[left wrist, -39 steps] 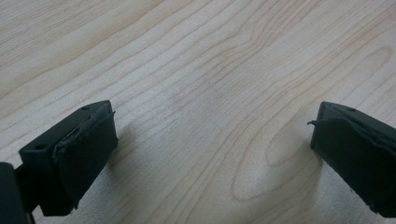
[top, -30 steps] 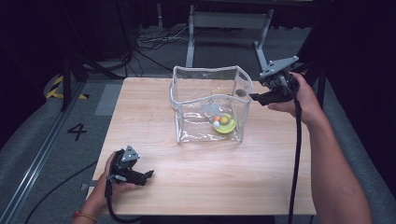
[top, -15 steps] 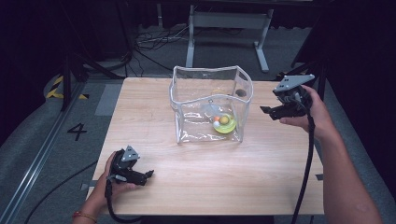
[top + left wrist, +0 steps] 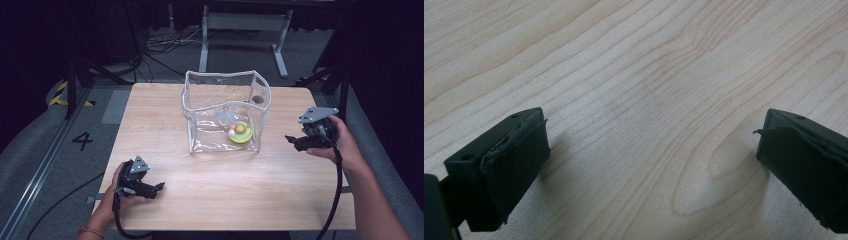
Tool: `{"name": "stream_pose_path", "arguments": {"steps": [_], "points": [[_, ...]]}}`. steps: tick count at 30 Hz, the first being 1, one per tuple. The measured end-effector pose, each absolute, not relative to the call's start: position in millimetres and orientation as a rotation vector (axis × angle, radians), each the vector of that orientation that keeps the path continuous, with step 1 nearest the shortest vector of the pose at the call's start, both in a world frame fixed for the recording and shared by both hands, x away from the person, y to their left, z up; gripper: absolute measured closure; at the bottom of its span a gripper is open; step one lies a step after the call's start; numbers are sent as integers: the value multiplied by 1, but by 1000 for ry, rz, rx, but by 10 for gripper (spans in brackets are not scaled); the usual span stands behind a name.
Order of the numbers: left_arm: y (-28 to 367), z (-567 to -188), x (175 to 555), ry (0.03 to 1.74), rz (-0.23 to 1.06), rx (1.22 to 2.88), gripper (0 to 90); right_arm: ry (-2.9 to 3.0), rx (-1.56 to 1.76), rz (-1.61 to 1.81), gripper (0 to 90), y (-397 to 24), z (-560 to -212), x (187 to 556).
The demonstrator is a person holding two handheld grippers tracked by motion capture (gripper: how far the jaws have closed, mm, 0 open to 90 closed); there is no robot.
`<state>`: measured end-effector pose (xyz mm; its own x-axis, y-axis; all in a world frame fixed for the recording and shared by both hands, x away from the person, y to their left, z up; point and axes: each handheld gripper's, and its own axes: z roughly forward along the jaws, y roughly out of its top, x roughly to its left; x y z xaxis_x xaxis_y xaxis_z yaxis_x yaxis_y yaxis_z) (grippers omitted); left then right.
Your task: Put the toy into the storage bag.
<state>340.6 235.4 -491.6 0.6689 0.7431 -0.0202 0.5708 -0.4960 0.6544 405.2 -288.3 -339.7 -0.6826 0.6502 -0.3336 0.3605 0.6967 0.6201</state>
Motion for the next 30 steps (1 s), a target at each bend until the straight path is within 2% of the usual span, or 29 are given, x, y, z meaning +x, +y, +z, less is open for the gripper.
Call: {"name": "stream_pose_path", "arguments": {"steps": [9,30], "points": [[235,-492,341,1009,350,2243,7,2329,787,684,175,-295,-375,387],[235,-492,340,1019,354,2241,6,2340,868,786,168,-330,-450,347]]}}
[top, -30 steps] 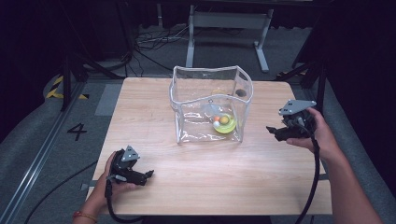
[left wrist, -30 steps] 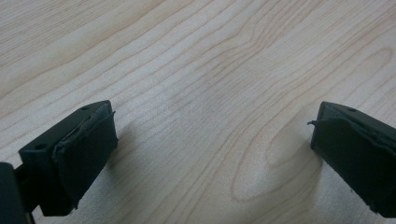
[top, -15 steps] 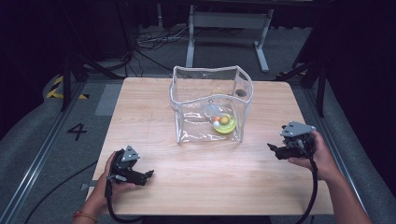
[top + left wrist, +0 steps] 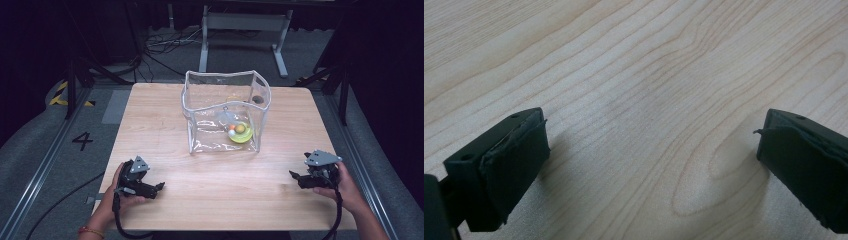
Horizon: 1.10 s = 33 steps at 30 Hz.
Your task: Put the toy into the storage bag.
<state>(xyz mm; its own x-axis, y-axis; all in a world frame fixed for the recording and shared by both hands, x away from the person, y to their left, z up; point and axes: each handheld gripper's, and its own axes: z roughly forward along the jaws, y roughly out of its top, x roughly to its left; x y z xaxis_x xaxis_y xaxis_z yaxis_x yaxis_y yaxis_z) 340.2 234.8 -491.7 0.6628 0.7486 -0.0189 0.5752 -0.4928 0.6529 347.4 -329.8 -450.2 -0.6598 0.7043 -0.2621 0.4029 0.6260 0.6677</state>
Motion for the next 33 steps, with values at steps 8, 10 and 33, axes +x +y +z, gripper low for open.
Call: {"name": "stream_pose_path", "arguments": {"steps": [8,10,33], "points": [[235,-492,340,1019,353,2242,6,2322,959,851,175,-351,-477,333],[235,-492,340,1018,353,2243,6,2319,1000,893,180,-358,-483,329],[233,-492,338,1054,384,2224,2,2246,1292,951,48,-372,-497,330]]}}
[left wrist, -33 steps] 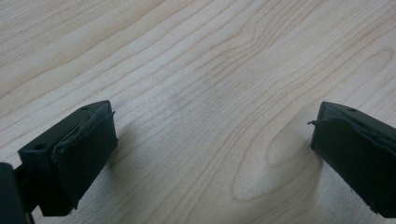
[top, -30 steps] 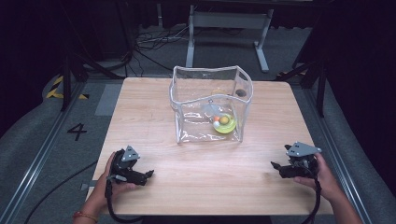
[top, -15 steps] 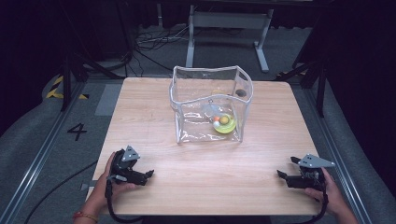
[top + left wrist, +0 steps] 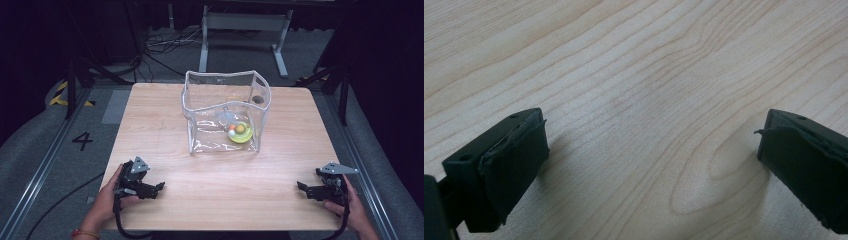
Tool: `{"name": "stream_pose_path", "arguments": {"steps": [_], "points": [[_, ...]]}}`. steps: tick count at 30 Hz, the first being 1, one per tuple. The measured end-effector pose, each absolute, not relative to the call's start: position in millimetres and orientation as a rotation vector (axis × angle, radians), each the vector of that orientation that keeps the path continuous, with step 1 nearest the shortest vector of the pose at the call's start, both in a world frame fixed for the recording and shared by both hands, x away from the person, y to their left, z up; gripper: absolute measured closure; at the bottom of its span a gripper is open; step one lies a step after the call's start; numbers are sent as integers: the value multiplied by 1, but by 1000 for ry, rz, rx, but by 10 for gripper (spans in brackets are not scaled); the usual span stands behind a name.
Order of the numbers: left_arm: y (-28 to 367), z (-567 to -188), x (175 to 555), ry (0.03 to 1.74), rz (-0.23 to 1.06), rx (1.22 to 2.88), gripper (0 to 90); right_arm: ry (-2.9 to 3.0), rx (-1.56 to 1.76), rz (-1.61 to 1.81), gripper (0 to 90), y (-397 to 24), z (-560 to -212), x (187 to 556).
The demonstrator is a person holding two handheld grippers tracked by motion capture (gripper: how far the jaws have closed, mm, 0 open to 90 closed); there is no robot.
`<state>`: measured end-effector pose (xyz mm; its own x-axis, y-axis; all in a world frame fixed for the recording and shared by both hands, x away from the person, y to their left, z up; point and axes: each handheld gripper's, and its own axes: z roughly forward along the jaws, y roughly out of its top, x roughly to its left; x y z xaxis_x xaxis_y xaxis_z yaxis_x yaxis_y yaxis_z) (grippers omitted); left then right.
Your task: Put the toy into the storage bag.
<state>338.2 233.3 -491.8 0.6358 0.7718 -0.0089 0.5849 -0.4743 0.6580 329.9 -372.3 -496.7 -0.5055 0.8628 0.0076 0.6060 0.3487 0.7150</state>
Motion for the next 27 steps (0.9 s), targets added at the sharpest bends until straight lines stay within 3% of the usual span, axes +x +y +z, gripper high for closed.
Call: {"name": "stream_pose_path", "arguments": {"steps": [27], "points": [[233,-491,337,1078,397,2220,1,2243,1295,950,46,-372,-497,330]]}}
